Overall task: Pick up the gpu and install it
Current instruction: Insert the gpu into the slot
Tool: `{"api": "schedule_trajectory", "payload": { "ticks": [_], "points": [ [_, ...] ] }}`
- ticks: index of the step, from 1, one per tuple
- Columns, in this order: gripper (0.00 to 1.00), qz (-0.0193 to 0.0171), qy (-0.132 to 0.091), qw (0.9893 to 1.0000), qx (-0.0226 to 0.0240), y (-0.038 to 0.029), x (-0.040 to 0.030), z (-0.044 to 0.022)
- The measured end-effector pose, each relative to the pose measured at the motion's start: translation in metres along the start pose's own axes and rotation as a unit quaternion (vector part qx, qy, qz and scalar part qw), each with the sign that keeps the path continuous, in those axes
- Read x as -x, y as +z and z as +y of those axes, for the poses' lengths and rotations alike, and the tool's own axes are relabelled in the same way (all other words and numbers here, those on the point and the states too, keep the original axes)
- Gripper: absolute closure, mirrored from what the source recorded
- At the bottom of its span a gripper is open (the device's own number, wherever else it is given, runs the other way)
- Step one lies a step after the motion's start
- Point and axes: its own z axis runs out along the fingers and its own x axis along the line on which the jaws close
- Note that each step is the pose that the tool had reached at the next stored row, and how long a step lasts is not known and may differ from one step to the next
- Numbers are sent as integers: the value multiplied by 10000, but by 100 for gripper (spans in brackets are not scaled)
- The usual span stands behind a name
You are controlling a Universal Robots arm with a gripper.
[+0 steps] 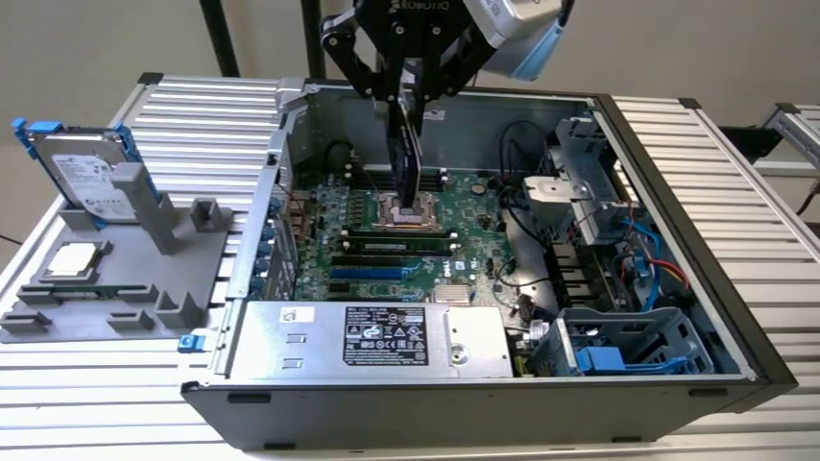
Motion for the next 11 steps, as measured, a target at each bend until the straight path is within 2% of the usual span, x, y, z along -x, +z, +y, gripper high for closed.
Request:
{"api": "schedule_trajectory", "payload": {
  "ticks": [5,11],
  "points": [
    [100,12,-225,9997,0,0,0,0],
    [100,26,-463,9989,-1,0,0,0]
  ]
}}
